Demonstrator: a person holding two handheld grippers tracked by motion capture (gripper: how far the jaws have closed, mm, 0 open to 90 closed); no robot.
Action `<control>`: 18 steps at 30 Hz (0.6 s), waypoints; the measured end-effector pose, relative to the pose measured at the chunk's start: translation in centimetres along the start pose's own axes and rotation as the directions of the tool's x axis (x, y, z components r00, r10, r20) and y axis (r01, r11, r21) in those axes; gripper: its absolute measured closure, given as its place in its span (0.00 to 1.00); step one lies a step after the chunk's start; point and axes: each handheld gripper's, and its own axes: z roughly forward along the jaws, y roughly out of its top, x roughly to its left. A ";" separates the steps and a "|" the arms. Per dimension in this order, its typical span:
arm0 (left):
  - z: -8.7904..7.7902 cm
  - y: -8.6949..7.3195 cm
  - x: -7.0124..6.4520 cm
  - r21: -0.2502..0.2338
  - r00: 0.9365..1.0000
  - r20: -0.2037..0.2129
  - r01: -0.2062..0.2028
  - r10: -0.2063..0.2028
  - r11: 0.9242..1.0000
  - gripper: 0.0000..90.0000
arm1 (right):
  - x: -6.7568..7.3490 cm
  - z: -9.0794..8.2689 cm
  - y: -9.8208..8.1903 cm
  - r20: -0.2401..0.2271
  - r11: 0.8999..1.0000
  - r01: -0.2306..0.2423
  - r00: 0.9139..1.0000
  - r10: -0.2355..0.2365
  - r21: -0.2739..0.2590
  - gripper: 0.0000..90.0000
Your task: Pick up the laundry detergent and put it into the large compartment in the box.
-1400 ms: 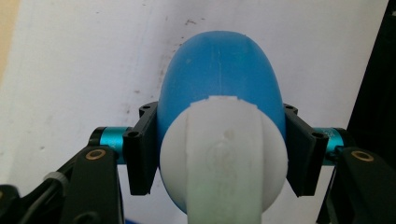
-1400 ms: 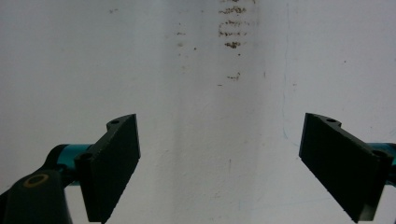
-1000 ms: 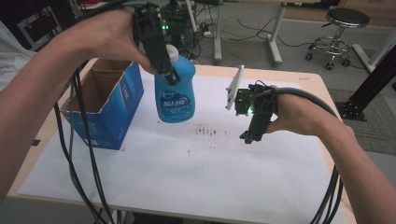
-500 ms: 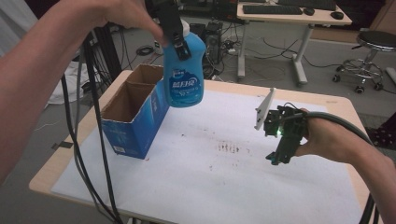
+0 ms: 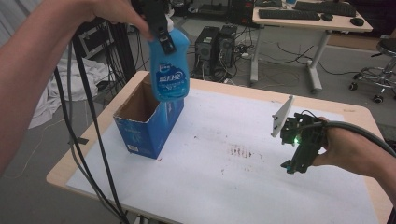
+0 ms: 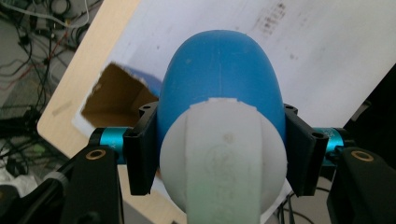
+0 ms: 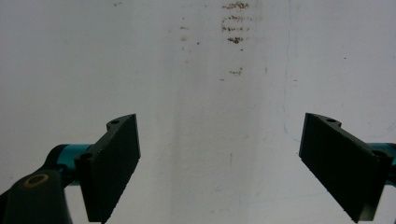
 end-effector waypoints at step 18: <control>1.1 -4.3 4.2 0.060 0.990 -0.031 0.136 -0.134 0.989 0.43 | 0.2 0.1 0.4 0.001 1.000 0.020 1.000 -0.020 0.004 0.13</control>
